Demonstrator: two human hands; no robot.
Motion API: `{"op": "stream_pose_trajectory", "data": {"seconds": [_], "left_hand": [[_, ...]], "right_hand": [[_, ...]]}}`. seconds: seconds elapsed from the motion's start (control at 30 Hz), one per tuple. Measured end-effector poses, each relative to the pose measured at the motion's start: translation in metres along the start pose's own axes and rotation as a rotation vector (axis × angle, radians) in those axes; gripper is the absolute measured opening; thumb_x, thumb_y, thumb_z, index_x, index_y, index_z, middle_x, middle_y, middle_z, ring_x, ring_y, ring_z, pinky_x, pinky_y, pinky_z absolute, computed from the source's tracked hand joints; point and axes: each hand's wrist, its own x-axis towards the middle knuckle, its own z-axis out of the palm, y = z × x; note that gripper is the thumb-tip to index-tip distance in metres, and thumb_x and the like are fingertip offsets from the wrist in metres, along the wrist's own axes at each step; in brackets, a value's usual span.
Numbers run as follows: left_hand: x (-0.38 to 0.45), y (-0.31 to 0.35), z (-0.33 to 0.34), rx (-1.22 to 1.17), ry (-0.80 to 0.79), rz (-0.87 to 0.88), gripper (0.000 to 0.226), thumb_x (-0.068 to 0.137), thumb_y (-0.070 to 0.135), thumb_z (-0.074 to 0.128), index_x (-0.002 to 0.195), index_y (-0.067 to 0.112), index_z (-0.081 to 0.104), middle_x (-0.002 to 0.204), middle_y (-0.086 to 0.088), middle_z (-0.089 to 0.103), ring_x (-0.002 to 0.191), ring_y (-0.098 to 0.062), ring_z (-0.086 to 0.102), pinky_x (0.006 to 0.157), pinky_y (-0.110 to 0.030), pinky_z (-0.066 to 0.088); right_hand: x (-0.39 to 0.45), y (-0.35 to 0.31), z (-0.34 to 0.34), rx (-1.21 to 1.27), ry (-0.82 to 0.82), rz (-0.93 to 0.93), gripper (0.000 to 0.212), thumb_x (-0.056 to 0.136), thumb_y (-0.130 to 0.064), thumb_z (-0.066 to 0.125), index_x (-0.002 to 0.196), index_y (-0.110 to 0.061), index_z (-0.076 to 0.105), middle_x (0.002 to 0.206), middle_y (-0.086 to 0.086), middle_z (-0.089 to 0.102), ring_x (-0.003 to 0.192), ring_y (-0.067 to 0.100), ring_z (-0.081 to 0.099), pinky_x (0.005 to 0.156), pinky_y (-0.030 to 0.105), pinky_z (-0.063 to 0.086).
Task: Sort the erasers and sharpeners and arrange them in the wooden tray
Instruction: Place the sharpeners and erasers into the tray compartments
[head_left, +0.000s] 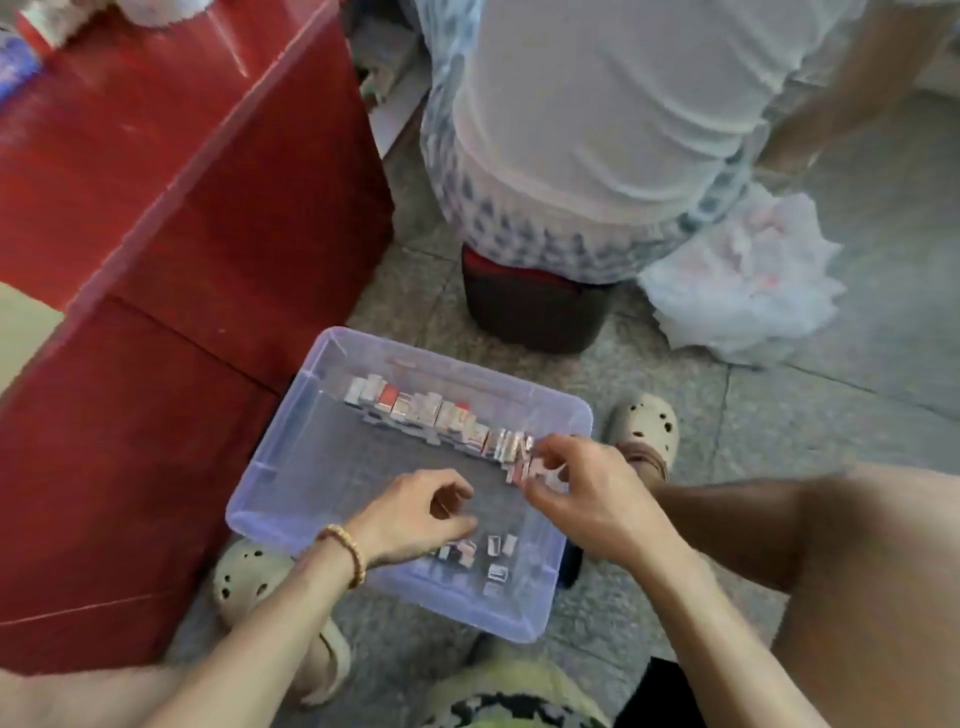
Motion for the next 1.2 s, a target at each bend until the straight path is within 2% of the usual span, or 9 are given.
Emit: {"op": "stream_pose_trajectory", "data": {"seconds": [0.17, 0.27, 0.33, 0.5, 0.63, 0.73, 0.8, 1.03, 1.2], "left_hand": [[0.059, -0.031, 0.008, 0.124, -0.214, 0.001, 0.032, 0.078, 0.05, 0.074, 0.101, 0.033, 0.06, 0.096, 0.01, 0.066, 0.092, -0.009, 0.063, 0.083, -0.025, 0.05], [0.094, -0.053, 0.009, 0.202, -0.302, -0.004, 0.032, 0.079, 0.039, 0.077, 0.105, 0.028, 0.063, 0.101, 0.006, 0.067, 0.094, -0.012, 0.062, 0.083, -0.026, 0.049], [0.114, -0.07, 0.008, 0.294, -0.338, 0.001, 0.038, 0.08, 0.033, 0.076, 0.114, 0.022, 0.064, 0.107, 0.003, 0.067, 0.096, -0.013, 0.061, 0.082, -0.024, 0.047], [0.144, -0.124, 0.01, 0.458, -0.43, 0.048, 0.055, 0.077, 0.043, 0.078, 0.126, 0.024, 0.059, 0.125, 0.003, 0.062, 0.111, -0.014, 0.058, 0.098, -0.03, 0.047], [0.156, -0.17, 0.02, 0.536, -0.509, 0.028, 0.085, 0.075, 0.043, 0.079, 0.148, 0.03, 0.037, 0.144, -0.003, 0.044, 0.132, -0.024, 0.044, 0.108, -0.033, 0.039], [0.165, -0.188, 0.035, 0.575, -0.56, 0.03, 0.099, 0.076, 0.049, 0.076, 0.154, 0.036, 0.017, 0.148, -0.002, 0.028, 0.138, -0.025, 0.033, 0.109, -0.031, 0.034], [0.167, -0.191, 0.052, 0.581, -0.575, 0.077, 0.102, 0.075, 0.051, 0.075, 0.155, 0.033, 0.014, 0.147, -0.001, 0.026, 0.137, -0.025, 0.03, 0.112, -0.03, 0.032], [0.148, -0.19, 0.084, 0.331, -0.653, 0.037, 0.084, 0.085, 0.032, 0.069, 0.154, 0.024, 0.022, 0.154, -0.003, 0.035, 0.139, -0.024, 0.034, 0.109, -0.024, 0.026], [0.144, -0.218, 0.062, 0.236, -0.656, -0.052, 0.048, 0.084, 0.035, 0.074, 0.126, 0.027, 0.052, 0.123, 0.002, 0.057, 0.108, -0.017, 0.058, 0.092, -0.024, 0.043]], "right_hand": [[0.009, 0.021, 0.044, 0.066, 0.086, 0.113, 0.033, 0.089, -0.033, 0.063, 0.119, -0.018, 0.065, 0.111, 0.004, 0.064, 0.107, 0.025, 0.059, 0.088, 0.038, 0.047], [0.018, 0.024, 0.079, 0.117, 0.108, 0.163, 0.037, 0.086, -0.036, 0.056, 0.115, -0.015, 0.064, 0.106, 0.006, 0.064, 0.103, 0.028, 0.06, 0.085, 0.041, 0.049], [0.028, 0.022, 0.104, 0.162, 0.067, 0.171, 0.04, 0.086, -0.037, 0.054, 0.117, -0.014, 0.064, 0.109, 0.005, 0.063, 0.105, 0.027, 0.059, 0.086, 0.04, 0.048], [0.071, 0.031, 0.167, 0.204, -0.061, 0.256, 0.036, 0.091, -0.03, 0.062, 0.124, -0.014, 0.061, 0.115, 0.009, 0.064, 0.109, 0.027, 0.059, 0.088, 0.037, 0.047], [0.098, 0.049, 0.206, 0.151, -0.196, 0.346, 0.042, 0.093, -0.032, 0.062, 0.131, -0.015, 0.058, 0.127, 0.011, 0.063, 0.118, 0.03, 0.058, 0.092, 0.036, 0.047], [0.103, 0.061, 0.219, 0.122, -0.192, 0.413, 0.043, 0.092, -0.031, 0.061, 0.132, -0.015, 0.058, 0.128, 0.011, 0.063, 0.116, 0.03, 0.058, 0.089, 0.033, 0.046], [0.101, 0.068, 0.223, 0.102, -0.171, 0.446, 0.043, 0.092, -0.029, 0.06, 0.132, -0.015, 0.059, 0.127, 0.01, 0.062, 0.116, 0.029, 0.057, 0.088, 0.033, 0.045], [0.102, 0.074, 0.24, 0.114, -0.168, 0.486, 0.054, 0.088, -0.033, 0.064, 0.138, -0.017, 0.052, 0.13, 0.008, 0.058, 0.122, 0.027, 0.052, 0.094, 0.034, 0.044], [0.109, 0.08, 0.258, 0.109, -0.31, 0.485, 0.071, 0.082, -0.04, 0.067, 0.146, -0.021, 0.043, 0.136, 0.009, 0.049, 0.126, 0.032, 0.047, 0.101, 0.037, 0.044]]}}
